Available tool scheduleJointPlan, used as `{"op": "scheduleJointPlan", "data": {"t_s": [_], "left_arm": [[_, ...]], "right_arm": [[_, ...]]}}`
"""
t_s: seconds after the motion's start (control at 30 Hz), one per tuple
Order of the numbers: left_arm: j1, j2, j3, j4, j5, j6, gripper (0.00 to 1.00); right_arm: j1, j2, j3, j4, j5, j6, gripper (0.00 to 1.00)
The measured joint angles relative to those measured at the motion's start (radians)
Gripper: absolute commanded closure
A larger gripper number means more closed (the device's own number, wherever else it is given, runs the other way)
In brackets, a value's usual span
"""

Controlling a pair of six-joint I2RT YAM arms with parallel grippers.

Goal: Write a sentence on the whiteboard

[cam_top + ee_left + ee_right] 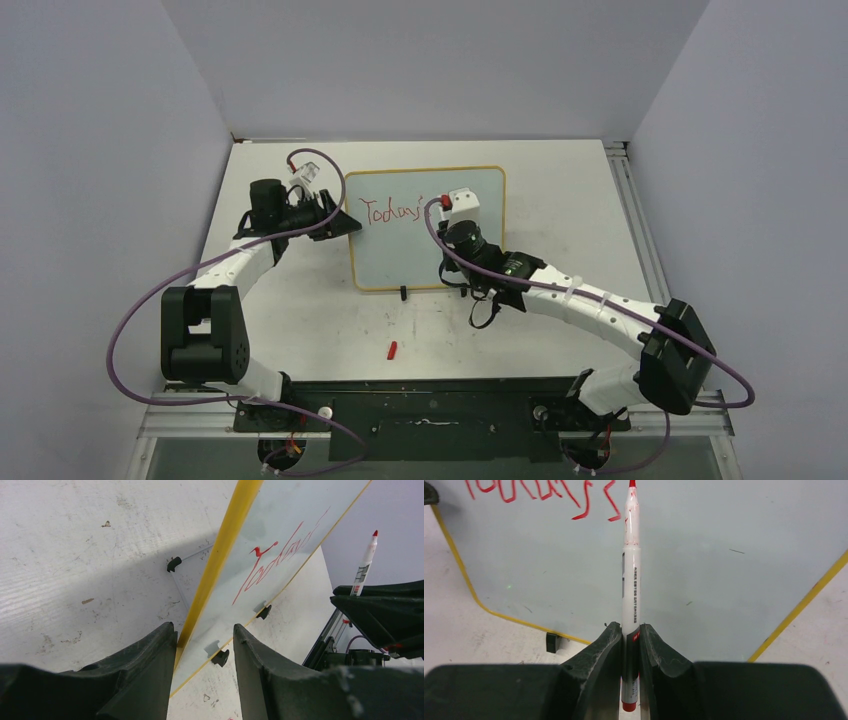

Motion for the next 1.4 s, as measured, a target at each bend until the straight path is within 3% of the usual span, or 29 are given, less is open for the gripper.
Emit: {"op": "scheduleJointPlan", "data": {"t_s": [0.53,1.4], "left_arm": [[-0.001,0.0,0.0,-0.001,-0.003,0.0,0.57],[-0.001,0.0,0.0,-0.001,-0.003,0.0,0.57]], "right_arm": [[-0.087,0.032,-0.011,-0.043,-0.108,-0.021,0.95],[-0.128,0.087,0.049,-0.069,-0.127,-0.022,0.95]]}}
